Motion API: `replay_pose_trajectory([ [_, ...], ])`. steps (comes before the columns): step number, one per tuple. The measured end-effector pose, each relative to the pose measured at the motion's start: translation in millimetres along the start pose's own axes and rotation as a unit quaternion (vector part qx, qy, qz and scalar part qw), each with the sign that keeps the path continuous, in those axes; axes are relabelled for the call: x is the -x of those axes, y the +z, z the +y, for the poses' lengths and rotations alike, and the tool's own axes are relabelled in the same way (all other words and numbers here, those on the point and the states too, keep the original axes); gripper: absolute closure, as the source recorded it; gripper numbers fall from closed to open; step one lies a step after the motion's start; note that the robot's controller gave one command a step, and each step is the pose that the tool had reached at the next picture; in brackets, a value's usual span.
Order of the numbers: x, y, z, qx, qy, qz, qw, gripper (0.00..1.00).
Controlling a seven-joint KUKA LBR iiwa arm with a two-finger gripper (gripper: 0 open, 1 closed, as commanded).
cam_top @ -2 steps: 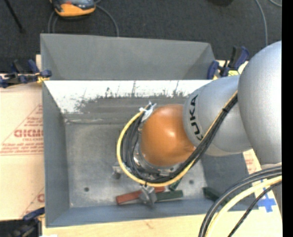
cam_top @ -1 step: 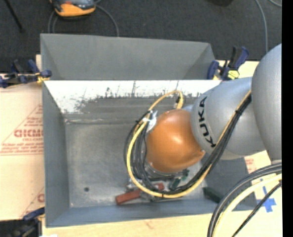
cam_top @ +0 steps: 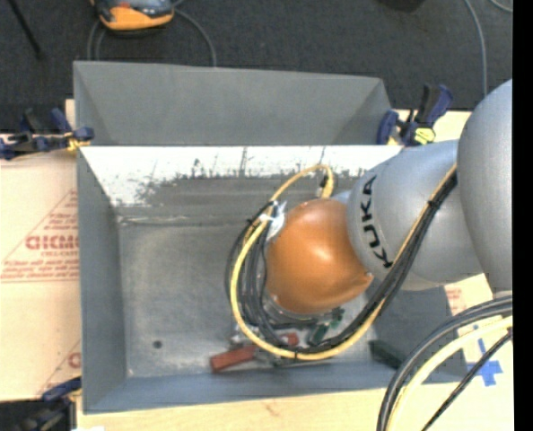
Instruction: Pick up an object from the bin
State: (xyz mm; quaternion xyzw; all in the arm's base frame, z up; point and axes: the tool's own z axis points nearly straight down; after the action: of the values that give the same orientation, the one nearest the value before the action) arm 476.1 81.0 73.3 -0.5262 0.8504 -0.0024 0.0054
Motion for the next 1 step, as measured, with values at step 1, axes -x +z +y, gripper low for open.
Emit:
replay_pose_trajectory([
  [1, -5.8, -119.7, -7.1, 0.004, 0.060, 0.0025, 0.9982, 1.00],
])
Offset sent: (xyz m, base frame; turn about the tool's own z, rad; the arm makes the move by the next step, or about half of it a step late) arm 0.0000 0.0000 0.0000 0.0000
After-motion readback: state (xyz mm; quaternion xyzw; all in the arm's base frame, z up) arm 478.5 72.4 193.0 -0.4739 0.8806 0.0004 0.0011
